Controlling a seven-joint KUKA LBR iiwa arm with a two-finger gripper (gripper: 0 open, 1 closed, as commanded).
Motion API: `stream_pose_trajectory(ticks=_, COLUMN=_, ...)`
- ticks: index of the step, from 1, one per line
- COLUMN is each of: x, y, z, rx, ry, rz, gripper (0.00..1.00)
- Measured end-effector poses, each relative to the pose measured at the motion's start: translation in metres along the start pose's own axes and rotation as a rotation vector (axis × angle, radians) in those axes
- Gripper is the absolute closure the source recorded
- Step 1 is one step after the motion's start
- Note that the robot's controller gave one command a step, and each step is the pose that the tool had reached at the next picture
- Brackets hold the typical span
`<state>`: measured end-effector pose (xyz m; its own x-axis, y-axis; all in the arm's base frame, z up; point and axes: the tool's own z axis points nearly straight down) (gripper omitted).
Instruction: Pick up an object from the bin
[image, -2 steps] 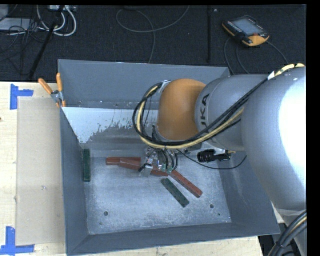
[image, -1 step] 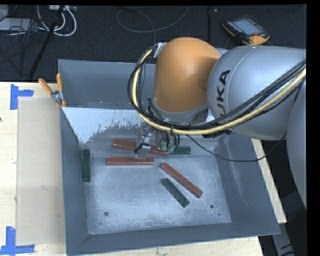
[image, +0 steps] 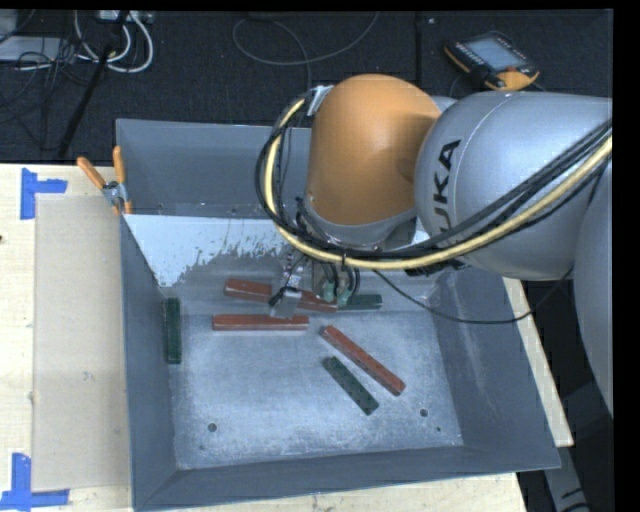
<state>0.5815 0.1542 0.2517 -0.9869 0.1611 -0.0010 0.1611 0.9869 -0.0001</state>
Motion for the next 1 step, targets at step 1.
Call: stream_pose_trajectory(ticks=1, x=0.0208, y=-0.0053, z=0.0124, rx=0.0, ry=0.001, rz=-0.017, gripper=1.0)
